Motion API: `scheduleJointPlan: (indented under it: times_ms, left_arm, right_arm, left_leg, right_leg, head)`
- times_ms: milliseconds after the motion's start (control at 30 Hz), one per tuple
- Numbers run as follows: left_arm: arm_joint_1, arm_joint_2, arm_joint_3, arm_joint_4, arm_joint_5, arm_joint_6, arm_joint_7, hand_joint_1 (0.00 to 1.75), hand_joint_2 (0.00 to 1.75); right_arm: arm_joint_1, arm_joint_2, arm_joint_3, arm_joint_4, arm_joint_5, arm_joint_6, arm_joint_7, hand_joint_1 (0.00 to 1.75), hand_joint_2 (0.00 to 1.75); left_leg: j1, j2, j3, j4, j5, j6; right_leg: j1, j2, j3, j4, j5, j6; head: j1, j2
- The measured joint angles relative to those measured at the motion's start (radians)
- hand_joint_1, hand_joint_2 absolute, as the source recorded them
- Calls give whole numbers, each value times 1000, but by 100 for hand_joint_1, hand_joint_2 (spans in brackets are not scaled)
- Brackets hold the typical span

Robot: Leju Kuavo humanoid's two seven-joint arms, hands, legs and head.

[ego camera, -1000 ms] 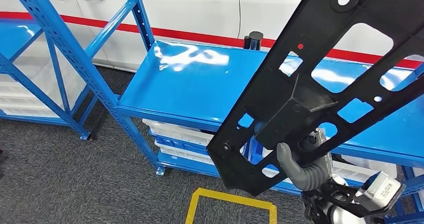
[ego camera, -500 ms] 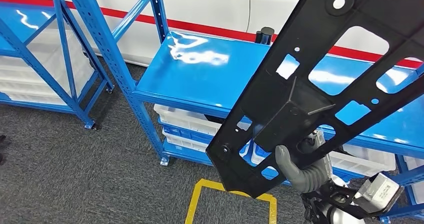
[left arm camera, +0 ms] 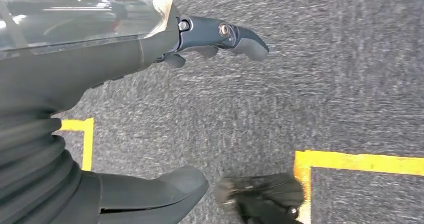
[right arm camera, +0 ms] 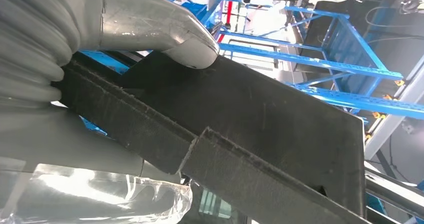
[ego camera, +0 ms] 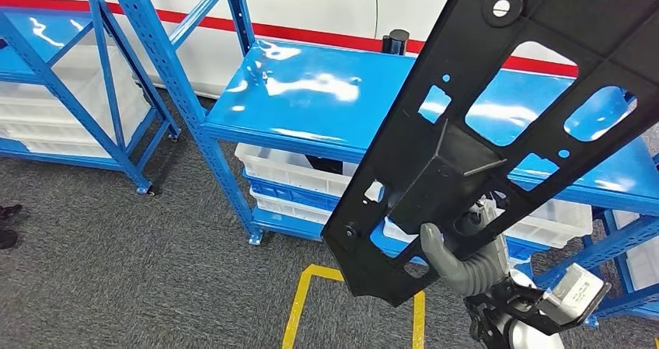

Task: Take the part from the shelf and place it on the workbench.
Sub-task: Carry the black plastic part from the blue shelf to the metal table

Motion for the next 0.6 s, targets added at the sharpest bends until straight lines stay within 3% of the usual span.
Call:
scheduleJointPlan:
  times_ms: [33, 67, 133, 200, 267, 333, 367, 433, 500, 533, 567, 600]
  left_arm:
    - [0, 0, 0, 0, 0, 0, 0, 0, 175]
    - [0, 0, 0, 0, 0, 0, 1, 0, 175]
    - [-1, 0, 0, 0, 0, 0, 1, 0, 175]
    - [-2, 0, 0, 0, 0, 0, 1, 0, 175]
    - [-4, -1, 0, 0, 0, 0, 0, 0, 175]
    - [-3, -2, 0, 0, 0, 1, 0, 0, 175]
    - [-3, -3, 0, 0, 0, 1, 0, 0, 175]
    - [-4, -3, 0, 1, 0, 2, 0, 0, 175]
    - [-4, -2, 1, 1, 0, 3, 0, 0, 175]
    - [-4, -3, 1, 1, 0, 3, 0, 0, 175]
    - [-4, -3, 2, 1, 0, 3, 0, 0, 175]
    - [-4, -4, 2, 1, 0, 3, 0, 0, 175]
  right_arm:
    - [0, 1, 0, 1, 4, 0, 0, 175, 175]
    - [1, 2, 0, 2, 8, 0, -1, 175, 175]
    - [1, 2, 0, 3, 11, 0, -2, 175, 175]
    - [1, 3, 0, 3, 15, -1, -3, 175, 175]
    - [1, 3, 0, 3, 21, -1, -5, 175, 175]
    - [2, 2, 0, 4, 31, -1, -7, 175, 175]
    - [3, 2, 0, 5, 35, -2, -7, 175, 175]
    - [5, 2, 0, 8, 40, -4, -9, 175, 175]
    - [7, 2, 0, 11, 44, -5, -9, 175, 175]
    - [9, 2, 0, 13, 46, -5, -9, 175, 175]
    - [10, 2, 0, 15, 49, -5, -8, 175, 175]
    - [12, 2, 0, 17, 53, -5, -8, 175, 175]
  left_leg:
    - [2, 0, 1, 39, -5, -3]
    - [4, 0, 18, 45, 11, -4]
    - [10, 0, 105, -50, 60, -4]
    - [10, -1, 204, -191, 70, 1]
    - [3, -4, 237, -254, 60, 9]
    - [-2, -1, 219, -260, 72, 27]
    - [-3, 1, 207, -262, 82, 39]
    - [-5, 6, 180, -265, 105, 58]
    - [-10, 7, 150, -263, 129, 64]
    - [-13, 8, 135, -262, 142, 65]
    - [-15, 9, 119, -261, 154, 65]
    - [-16, 9, 103, -258, 166, 64]
  right_leg:
    - [1, -1, -14, 2, 10, 2]
    - [1, -1, -27, 5, 18, 6]
    - [0, -1, -47, 11, 32, 14]
    - [4, -1, -60, 18, 43, 26]
    - [6, -3, -70, 22, 57, 42]
    - [4, -4, -81, 25, 65, 57]
    - [3, -3, -92, 39, 50, 58]
    - [3, 0, -122, 118, -30, 44]
    - [4, 2, -145, 239, -108, 36]
    - [4, 3, -145, 285, -118, 41]
    - [4, 4, -133, 306, -105, 51]
    - [4, 4, -104, 291, -77, 61]
  head:
    - [0, 0]
    - [0, 0]
    - [0, 0]
    - [0, 0]
    - [1, 0]
    - [1, 0]
    - [2, 0]
    - [5, 0]
    - [8, 0]
    - [8, 0]
    - [7, 0]
    - [7, 0]
